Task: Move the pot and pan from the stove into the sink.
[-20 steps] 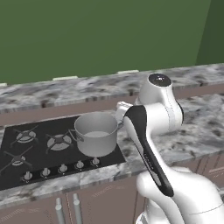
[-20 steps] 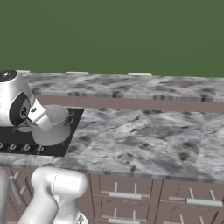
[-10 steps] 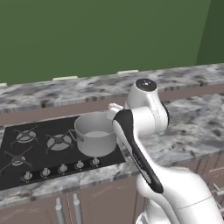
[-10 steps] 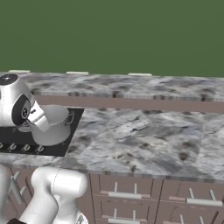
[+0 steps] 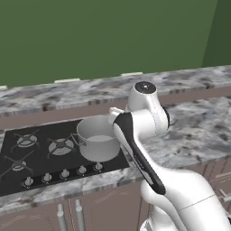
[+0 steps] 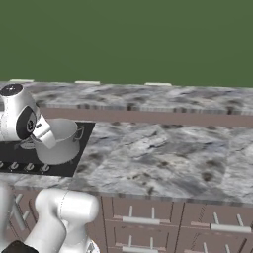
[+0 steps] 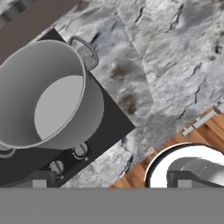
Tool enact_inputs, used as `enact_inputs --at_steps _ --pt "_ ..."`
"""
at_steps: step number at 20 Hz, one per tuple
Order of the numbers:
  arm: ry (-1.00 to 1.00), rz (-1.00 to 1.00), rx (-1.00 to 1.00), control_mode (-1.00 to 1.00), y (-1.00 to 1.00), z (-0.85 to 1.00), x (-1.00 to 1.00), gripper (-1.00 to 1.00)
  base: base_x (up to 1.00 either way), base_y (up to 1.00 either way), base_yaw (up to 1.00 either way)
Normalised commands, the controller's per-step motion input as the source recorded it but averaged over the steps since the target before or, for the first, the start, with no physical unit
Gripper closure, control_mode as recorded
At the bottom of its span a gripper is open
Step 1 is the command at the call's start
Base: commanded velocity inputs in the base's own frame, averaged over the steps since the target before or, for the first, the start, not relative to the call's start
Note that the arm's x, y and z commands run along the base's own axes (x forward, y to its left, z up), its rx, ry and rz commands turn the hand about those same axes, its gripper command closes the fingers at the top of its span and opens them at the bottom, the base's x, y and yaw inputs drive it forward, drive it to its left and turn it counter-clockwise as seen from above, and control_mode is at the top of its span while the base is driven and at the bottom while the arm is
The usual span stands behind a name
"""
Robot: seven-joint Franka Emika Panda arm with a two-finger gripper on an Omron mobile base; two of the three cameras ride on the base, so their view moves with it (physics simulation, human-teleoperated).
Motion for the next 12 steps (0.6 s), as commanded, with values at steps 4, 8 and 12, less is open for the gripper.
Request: enact_inputs --at_steps 4,8,12 --pt "0.08 -0.01 0.00 -1.00 0.02 -0.29 0.26 -1.00 0.00 0.00 0.00" --pt "0.05 -0.01 0.00 -1.00 0.07 -0.28 0.37 -1.00 0.00 0.00 0.00" --pt "0.05 -0.02 0.00 -1.00 0.11 -0.31 0.40 -1.00 0.00 0.00 0.00"
